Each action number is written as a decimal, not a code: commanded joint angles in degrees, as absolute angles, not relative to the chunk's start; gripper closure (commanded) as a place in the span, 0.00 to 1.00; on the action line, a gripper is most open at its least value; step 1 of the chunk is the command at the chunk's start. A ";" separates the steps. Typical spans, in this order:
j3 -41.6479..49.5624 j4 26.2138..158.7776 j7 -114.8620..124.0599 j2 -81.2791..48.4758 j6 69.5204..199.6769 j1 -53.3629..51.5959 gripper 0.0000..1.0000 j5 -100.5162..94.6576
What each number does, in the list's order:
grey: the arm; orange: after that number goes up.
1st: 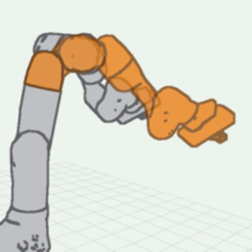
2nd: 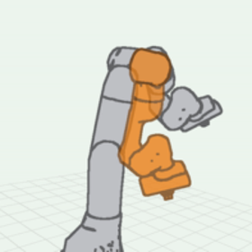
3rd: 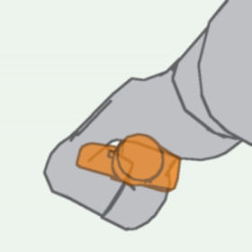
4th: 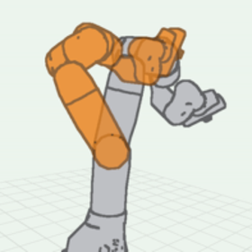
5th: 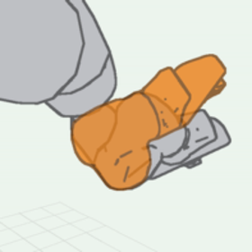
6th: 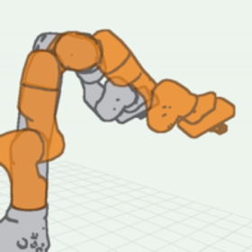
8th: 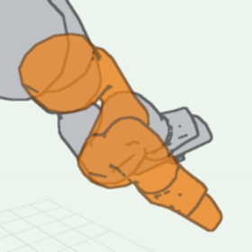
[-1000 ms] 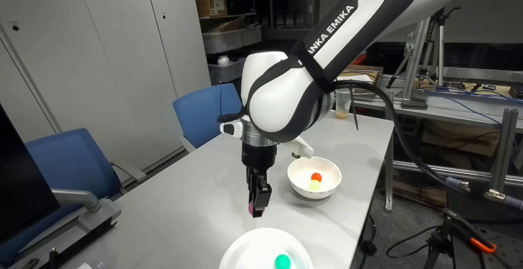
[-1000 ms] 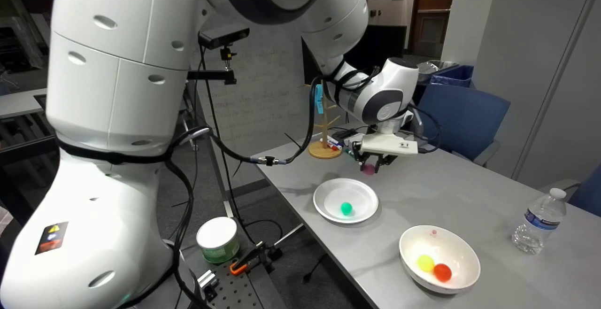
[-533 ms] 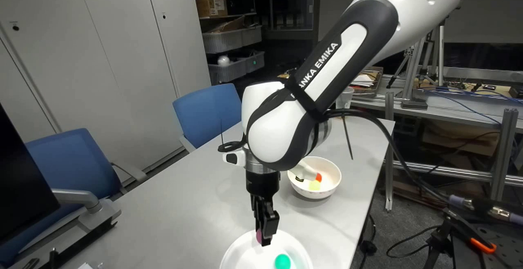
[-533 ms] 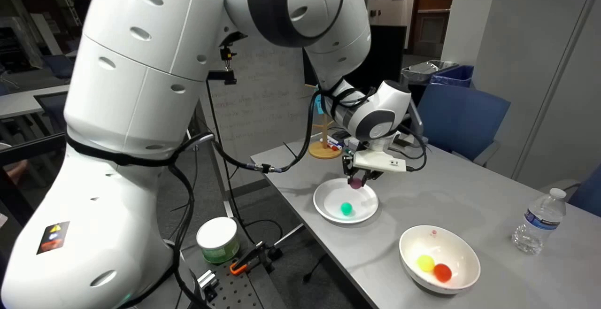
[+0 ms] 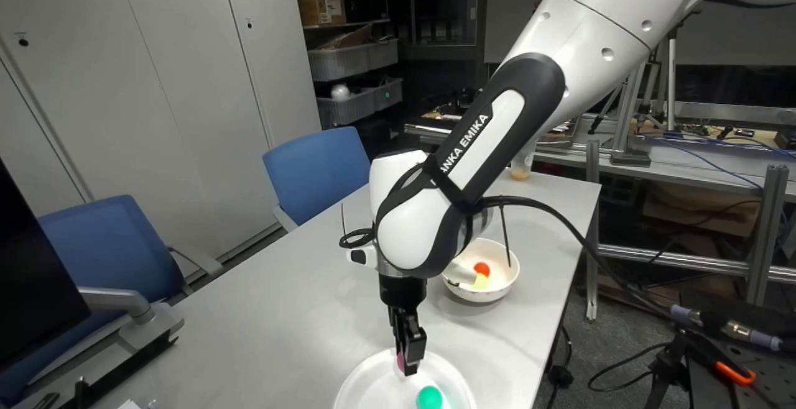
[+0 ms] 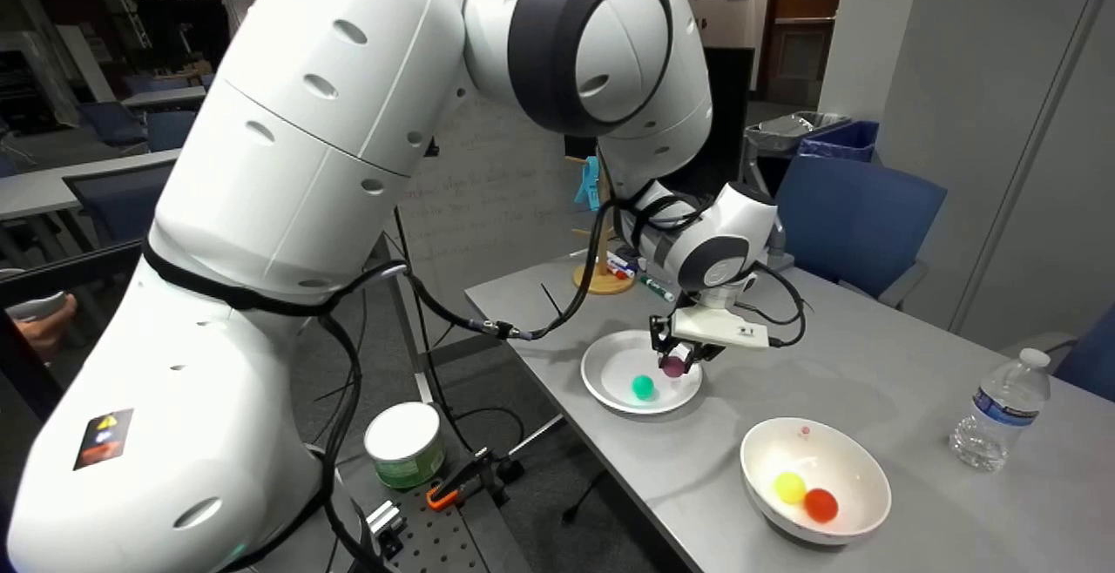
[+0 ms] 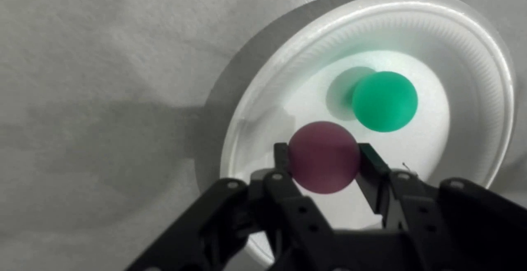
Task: Put the purple ball in the bowl on the plate
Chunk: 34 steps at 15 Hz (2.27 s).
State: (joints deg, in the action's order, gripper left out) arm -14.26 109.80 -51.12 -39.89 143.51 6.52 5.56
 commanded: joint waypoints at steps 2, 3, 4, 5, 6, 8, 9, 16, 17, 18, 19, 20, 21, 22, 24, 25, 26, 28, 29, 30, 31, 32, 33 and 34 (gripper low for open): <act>-12.61 105.04 -49.02 -43.62 141.37 3.97 0.82 2.48; -12.55 104.87 -48.88 -43.85 141.37 3.74 0.82 1.88; -12.52 104.69 -48.79 -44.02 141.36 3.55 0.82 1.48; -12.57 104.68 -48.74 -44.03 141.32 3.50 0.82 1.11; -12.66 104.73 -48.77 -43.98 141.33 3.50 0.82 0.85; -12.65 105.04 -48.92 -43.50 141.40 3.45 0.30 0.31; -12.78 105.24 -49.11 -43.17 141.27 3.60 0.24 0.23; -13.75 107.22 -49.90 -38.91 140.74 4.29 0.00 0.88; -13.73 107.51 -49.83 -37.96 140.34 4.33 0.00 0.95; -13.47 107.70 -49.52 -37.16 139.94 4.18 0.00 0.86; -13.47 108.03 -49.66 -36.10 139.01 4.34 0.00 1.04; -13.31 108.47 -49.66 -35.05 138.47 4.36 0.00 1.08; -13.21 108.88 -49.77 -33.97 137.66 4.48 0.00 1.27; -12.97 109.37 -49.55 -32.76 136.98 4.44 0.00 1.37; -11.84 110.28 -48.58 -30.73 136.40 3.92 0.00 0.88; -11.44 111.08 -48.10 -29.53 136.40 3.90 0.00 1.00; -11.13 111.86 -47.88 -28.46 136.32 3.99 0.00 1.13; -10.00 114.12 -46.51 -26.04 137.06 3.96 0.00 0.99; -9.40 115.47 -45.73 -24.89 137.56 4.03 0.00 0.93; -8.76 116.76 -44.79 -23.78 137.86 4.12 0.00 0.89; -8.20 118.00 -43.96 -22.69 138.03 4.31 0.00 1.05; -7.69 119.09 -43.22 -21.75 138.08 4.39 0.00 1.11; -7.15 120.42 -42.40 -20.64 138.40 4.50 0.00 1.17; -6.67 121.51 -41.64 -19.62 138.47 4.56 0.00 1.24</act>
State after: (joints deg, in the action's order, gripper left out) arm -7.96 116.37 -44.46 -24.36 137.45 4.56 1.52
